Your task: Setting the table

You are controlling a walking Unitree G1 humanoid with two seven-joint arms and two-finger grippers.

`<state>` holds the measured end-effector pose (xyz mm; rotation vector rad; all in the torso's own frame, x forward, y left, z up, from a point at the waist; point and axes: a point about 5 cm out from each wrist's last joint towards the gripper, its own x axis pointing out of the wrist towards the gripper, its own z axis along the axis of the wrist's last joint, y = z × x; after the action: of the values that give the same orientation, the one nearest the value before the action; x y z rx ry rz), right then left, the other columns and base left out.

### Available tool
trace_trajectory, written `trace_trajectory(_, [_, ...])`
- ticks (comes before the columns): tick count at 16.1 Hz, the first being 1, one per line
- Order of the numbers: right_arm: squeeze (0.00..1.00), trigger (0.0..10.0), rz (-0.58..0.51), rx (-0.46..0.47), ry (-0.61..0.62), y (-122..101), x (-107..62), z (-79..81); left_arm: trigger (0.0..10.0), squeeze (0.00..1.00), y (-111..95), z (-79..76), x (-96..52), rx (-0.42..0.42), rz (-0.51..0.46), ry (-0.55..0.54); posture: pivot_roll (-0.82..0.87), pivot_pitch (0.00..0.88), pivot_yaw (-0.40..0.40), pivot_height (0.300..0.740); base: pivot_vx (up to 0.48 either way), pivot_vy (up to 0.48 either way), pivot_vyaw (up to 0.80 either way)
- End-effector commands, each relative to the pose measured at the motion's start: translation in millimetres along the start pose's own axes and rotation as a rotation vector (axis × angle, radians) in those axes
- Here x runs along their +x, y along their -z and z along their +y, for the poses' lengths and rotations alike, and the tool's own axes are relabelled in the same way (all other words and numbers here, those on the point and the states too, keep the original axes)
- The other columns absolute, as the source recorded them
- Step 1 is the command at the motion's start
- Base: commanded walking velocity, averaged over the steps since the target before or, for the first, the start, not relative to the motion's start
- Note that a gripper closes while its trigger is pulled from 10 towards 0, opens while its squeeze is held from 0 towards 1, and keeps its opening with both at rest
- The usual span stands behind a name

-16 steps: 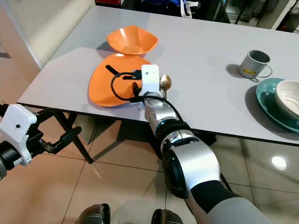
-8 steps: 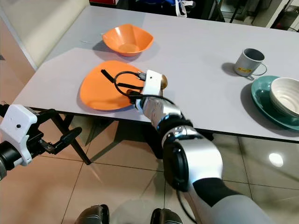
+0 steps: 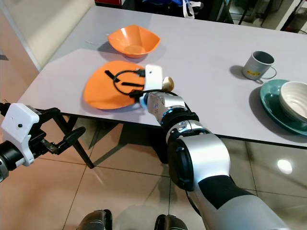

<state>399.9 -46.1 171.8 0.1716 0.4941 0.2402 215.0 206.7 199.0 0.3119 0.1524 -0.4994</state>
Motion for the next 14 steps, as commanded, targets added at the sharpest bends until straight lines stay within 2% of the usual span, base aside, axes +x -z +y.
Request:
trace_trajectory(1, [0.0, 10.0, -0.064, -0.021, 0.034, -15, -2.3, -4.2, 10.0, 0.0, 0, 0.4, 0.4, 0.009, 0.001, 0.007, 0.23, 0.096, -0.04, 0.74, 0.0, 0.0, 0.0])
trace_trajectory(3, [0.0, 10.0, -0.078, -0.129, 0.051, -18, -2.9, -5.9, 10.0, 0.0, -1, 1.6, -1.5, 0.01, 0.001, 0.002, 0.23, 0.092, -0.043, 0.74, 0.0, 0.0, 0.0])
trace_trajectory(4, [0.0, 10.0, -0.098, -0.161, 0.013, -21, -3.2, -1.6, 10.0, 0.0, 0, 2.0, -1.7, 0.01, 0.002, 0.001, 0.23, 0.092, -0.043, 0.74, 0.0, 0.0, 0.0])
trace_trajectory(5, [0.0, 10.0, -0.087, -0.117, -0.086, -22, -3.7, 8.6, 10.0, 0.0, 0, 2.4, -1.9, 0.01, 0.002, 0.0, 0.23, 0.092, -0.041, 0.74, 0.0, 0.0, 0.0])
trace_trajectory(6, [0.0, 10.0, -0.054, -0.021, -0.142, -21, -4.2, 14.1, 10.0, 0.0, 0, 2.9, -2.0, 0.011, 0.002, -0.002, 0.23, 0.092, -0.041, 0.74, 0.0, 0.0, 0.0])
trace_trajectory(8, [0.0, 10.0, -0.088, -0.043, -0.077, -25, -4.5, 6.1, 10.0, 0.0, -1, 3.3, -1.6, 0.012, -0.001, -0.005, 0.23, 0.092, -0.042, 0.74, 0.0, 0.0, 0.0])
trace_trajectory(10, [0.0, 10.0, -0.181, -0.102, -0.067, -39, -7.1, 4.1, 10.0, 0.0, -3, 4.4, 0.7, 0.019, -0.018, -0.034, 0.22, 0.093, -0.052, 0.74, 0.0, 0.0, 0.0])
trace_trajectory(12, [0.0, 10.0, -0.388, -0.18, -0.125, -59, -14.1, 3.8, 10.0, 0.0, -5, 2.3, 12.2, 0.015, -0.064, -0.138, 0.2, 0.083, -0.072, 0.74, 0.0, 0.0, 0.0])
trace_trajectory(13, [0.0, 10.0, -0.414, -0.179, -0.139, -61, -15.4, 2.2, 10.0, 0.0, -5, 1.7, 15.4, 0.007, -0.061, -0.164, 0.2, 0.083, -0.072, 0.74, 0.0, 0.0, 0.0])
trace_trajectory(14, [0.0, 10.0, -0.483, -0.12, -0.182, -60, -18.5, -5.8, 10.0, 0.0, -7, -1.4, 23.8, -0.001, -0.093, -0.214, 0.18, 0.072, -0.081, 0.74, 0.0, 0.0, 0.0])
